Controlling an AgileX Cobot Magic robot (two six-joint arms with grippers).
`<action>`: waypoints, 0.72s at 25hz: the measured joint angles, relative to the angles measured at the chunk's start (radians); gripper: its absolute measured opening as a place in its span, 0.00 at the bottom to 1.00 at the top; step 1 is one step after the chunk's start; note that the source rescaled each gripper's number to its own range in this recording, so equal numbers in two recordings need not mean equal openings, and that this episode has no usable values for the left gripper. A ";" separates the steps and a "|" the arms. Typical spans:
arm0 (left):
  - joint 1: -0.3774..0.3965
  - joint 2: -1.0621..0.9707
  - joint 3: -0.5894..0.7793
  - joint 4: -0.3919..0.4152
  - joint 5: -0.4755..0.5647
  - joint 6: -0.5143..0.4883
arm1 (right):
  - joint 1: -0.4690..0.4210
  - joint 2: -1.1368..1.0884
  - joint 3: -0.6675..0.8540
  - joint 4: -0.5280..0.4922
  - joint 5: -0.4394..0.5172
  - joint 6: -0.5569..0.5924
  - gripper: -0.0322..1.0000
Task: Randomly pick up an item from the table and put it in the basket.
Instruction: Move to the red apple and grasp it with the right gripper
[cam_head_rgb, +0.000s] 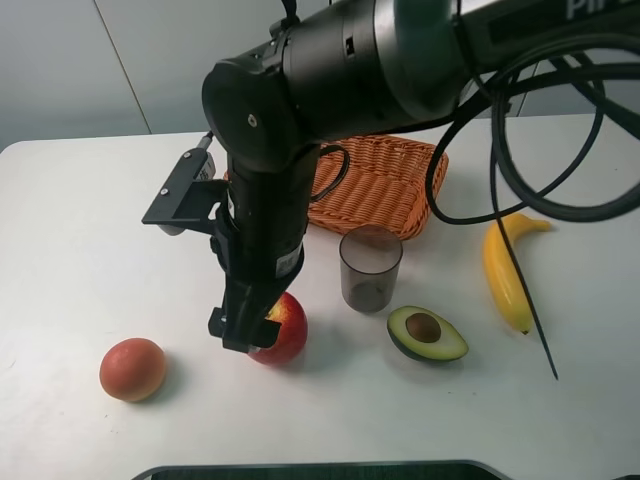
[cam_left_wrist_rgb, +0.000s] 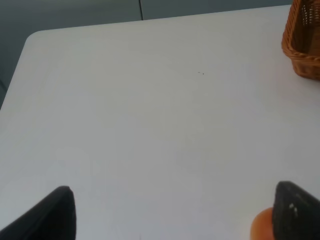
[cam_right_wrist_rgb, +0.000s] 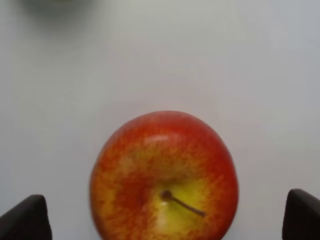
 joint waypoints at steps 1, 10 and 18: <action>0.000 0.000 0.000 0.000 0.000 0.000 | -0.002 0.007 0.000 -0.003 -0.004 0.000 1.00; 0.000 0.000 0.000 0.000 0.000 0.000 | -0.005 0.068 0.000 -0.005 -0.045 0.004 1.00; 0.000 -0.001 0.000 0.000 0.000 0.000 | -0.005 0.114 0.000 -0.005 -0.057 0.004 1.00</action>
